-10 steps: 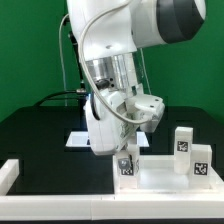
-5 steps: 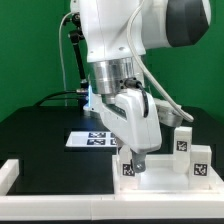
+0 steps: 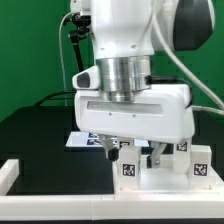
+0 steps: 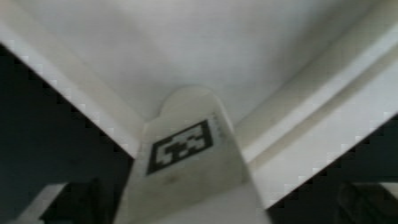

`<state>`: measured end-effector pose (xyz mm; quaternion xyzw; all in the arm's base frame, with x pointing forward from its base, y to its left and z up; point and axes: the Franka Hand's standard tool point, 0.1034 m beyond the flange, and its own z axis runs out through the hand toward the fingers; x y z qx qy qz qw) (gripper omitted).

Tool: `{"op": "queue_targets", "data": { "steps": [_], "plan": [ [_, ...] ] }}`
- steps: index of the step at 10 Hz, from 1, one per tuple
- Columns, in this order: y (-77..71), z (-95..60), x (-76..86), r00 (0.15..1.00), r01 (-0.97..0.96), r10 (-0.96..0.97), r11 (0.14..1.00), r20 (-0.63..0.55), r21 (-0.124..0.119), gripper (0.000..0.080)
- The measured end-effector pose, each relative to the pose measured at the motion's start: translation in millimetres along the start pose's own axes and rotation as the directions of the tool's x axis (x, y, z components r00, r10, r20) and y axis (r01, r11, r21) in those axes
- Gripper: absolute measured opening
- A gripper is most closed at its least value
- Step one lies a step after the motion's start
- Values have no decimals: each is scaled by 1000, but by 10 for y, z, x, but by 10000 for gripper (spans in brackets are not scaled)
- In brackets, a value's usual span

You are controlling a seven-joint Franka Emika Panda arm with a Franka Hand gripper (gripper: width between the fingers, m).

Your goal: Assemble square table

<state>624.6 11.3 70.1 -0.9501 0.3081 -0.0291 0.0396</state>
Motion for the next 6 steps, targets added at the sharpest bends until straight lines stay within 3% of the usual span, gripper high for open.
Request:
{"op": "queue_targets", "data": {
  "steps": [1,3,4,5,6],
  "plan": [
    [-8,13,-2,985,172,-172,985,-16,-2,649],
    [1,15,4,992,126,-126,992,-16,-1,649],
    [4,18,5,993,119,-119,993,-15,-1,555],
    [3,22,2,999,38,-38,999,-14,1,555],
    [10,25,4,999,-48,48,999,-14,2,356]
  ]
}}
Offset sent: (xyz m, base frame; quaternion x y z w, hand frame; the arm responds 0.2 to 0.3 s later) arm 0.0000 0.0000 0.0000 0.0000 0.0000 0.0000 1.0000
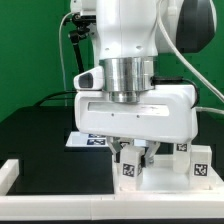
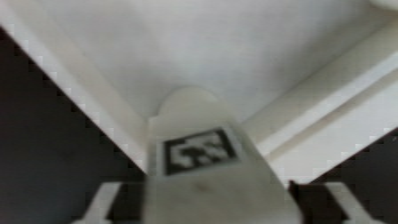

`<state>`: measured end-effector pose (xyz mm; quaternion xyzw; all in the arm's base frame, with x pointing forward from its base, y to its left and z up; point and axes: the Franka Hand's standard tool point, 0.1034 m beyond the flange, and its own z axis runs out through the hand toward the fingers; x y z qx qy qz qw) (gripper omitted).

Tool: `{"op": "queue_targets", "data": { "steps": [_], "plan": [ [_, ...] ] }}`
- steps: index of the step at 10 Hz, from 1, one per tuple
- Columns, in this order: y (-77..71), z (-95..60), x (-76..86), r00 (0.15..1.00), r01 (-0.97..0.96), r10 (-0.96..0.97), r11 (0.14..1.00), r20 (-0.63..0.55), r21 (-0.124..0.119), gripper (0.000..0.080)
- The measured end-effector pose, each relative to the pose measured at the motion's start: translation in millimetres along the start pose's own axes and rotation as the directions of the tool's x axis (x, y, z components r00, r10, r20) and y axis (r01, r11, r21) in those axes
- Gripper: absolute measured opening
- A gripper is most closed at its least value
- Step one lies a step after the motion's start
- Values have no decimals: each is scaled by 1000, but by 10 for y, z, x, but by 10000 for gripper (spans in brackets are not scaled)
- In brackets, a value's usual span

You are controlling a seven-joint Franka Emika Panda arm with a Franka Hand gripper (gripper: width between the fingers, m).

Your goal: Assemble square table

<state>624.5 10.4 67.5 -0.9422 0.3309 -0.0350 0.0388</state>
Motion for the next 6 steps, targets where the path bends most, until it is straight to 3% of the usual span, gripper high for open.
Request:
{"op": "queue_targets", "data": {
  "steps": [1,3,5,6],
  "plan": [
    [6,5,1,998,-66,66,998,0,-1,291],
    [10,8,3,977,-214,214,977,1,0,291],
    [15,11,14,813,-583,583,812,13,12,291],
    [10,8,14,677,-736,734,677,56,13,291]
  ]
}}
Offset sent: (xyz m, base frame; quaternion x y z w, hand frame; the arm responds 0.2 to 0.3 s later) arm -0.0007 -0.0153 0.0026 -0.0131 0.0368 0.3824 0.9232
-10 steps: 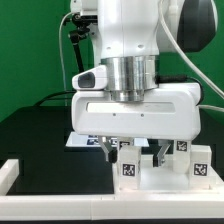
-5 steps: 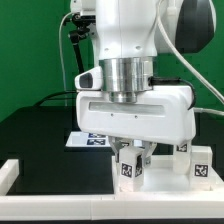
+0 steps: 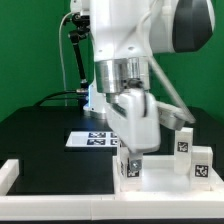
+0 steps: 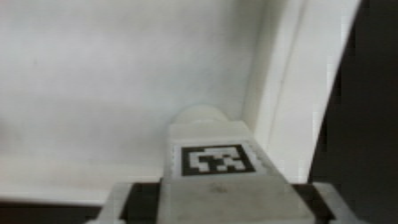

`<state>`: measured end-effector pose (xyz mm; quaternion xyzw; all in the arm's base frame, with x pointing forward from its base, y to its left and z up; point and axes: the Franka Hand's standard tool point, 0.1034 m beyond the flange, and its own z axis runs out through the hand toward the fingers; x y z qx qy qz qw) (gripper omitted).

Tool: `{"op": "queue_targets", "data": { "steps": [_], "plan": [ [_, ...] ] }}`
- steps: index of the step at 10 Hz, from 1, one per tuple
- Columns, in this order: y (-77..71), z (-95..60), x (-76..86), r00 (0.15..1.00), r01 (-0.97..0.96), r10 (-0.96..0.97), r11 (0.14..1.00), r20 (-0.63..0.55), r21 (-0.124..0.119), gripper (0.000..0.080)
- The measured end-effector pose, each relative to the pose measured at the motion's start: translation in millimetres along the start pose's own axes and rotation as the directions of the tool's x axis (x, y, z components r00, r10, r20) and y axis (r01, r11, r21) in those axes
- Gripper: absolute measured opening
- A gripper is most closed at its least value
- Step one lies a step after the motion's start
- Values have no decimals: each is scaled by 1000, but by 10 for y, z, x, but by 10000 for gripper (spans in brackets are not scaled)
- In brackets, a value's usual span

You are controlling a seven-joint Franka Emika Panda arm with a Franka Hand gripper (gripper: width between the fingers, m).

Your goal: Assemble square table

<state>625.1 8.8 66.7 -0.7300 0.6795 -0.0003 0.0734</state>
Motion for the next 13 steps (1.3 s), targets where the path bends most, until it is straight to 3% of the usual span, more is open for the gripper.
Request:
{"op": "queue_targets", "data": {
  "steps": [1,3,7,9,10,11,12,13],
  "plan": [
    [-11,-10,1,979,-195,194,981,58,5,291],
    [-21,-12,-13,928,-365,364,931,77,-1,291],
    [2,4,14,881,-470,470,882,57,-13,291],
    [2,5,12,881,-469,469,883,57,-13,541],
    [4,-1,-3,883,-467,466,884,58,-13,541],
    [15,-69,-83,886,-459,458,889,66,-14,629],
    [-2,-244,-184,888,-451,450,892,89,-12,643],
    [-66,-558,-307,889,-445,440,896,129,6,648]
  ]
}}
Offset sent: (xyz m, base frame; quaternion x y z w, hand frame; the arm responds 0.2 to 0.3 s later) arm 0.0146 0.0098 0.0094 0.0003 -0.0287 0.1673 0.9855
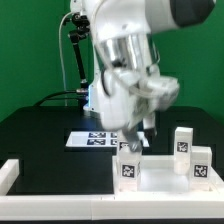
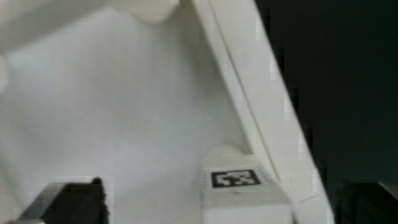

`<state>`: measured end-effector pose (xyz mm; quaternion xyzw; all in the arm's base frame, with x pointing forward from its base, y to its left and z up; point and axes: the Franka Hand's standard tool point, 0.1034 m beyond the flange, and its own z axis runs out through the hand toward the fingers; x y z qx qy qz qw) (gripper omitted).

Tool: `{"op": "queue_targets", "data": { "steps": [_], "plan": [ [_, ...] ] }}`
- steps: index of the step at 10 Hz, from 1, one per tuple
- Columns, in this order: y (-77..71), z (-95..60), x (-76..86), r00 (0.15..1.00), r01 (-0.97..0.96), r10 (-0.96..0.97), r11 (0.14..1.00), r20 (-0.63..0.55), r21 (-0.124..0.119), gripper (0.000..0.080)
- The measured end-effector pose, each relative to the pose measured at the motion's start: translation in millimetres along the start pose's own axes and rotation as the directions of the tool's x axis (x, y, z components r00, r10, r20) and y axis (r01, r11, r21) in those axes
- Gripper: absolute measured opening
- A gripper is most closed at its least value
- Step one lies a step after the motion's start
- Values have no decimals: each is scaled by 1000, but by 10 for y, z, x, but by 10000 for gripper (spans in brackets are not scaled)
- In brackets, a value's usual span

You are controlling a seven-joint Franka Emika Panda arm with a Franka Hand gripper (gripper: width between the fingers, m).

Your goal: Assemble square table

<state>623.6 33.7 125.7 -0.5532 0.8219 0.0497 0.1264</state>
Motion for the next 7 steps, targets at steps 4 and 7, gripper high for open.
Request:
{"op": "queue_targets", "data": {
  "steps": [4,7],
  "plan": [
    [-24,-321,-200,999,5,-5,1000,46,14,649],
    [-19,-315,-198,999,5,-5,1000,45,13,649]
  ]
}}
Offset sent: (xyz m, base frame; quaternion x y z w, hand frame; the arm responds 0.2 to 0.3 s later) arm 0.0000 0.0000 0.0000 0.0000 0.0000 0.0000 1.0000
